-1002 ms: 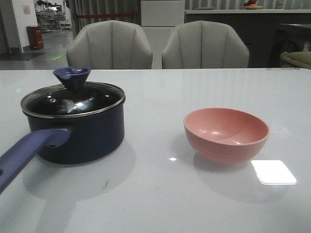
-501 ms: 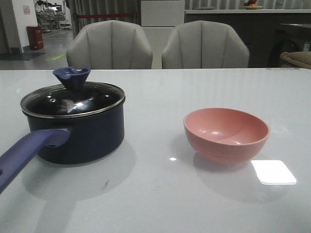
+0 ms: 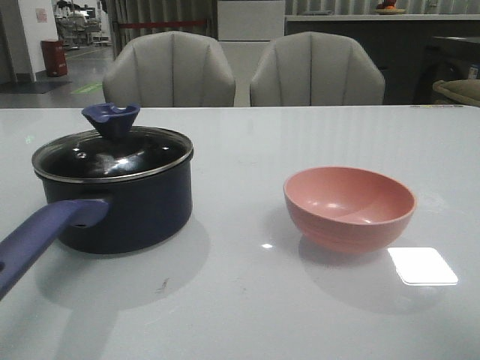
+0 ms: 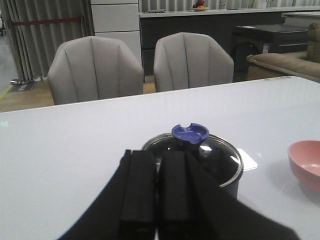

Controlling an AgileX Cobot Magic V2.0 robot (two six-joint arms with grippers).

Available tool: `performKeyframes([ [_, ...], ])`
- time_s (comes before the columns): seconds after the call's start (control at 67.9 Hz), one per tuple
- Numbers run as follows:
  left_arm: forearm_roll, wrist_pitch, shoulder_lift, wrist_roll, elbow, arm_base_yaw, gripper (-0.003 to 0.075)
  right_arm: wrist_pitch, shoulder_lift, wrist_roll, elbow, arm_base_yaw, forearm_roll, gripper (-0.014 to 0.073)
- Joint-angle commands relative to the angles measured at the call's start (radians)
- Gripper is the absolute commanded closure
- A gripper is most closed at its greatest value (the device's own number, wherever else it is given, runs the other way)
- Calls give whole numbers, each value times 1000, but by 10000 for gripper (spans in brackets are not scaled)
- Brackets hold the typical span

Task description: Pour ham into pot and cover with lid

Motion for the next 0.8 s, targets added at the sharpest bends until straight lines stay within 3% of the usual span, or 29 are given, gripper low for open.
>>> performKeyframes([
  [0.0, 16, -179, 4, -19, 52, 42, 600, -74, 7, -8, -29, 2, 10, 432],
  [0.088, 35, -266, -13, -95, 125, 114, 600, -74, 7, -8, -29, 2, 10, 432],
  [0.221, 90, -284, -48, -168, 204, 204, 600, -74, 7, -8, -29, 2, 10, 432],
  [0.442, 147, -387, -110, -168, 291, 213, 600, -74, 7, -8, -29, 2, 10, 432],
  [0.781, 147, -364, -107, -168, 289, 213, 600, -71, 7, -8, -29, 2, 10, 432],
])
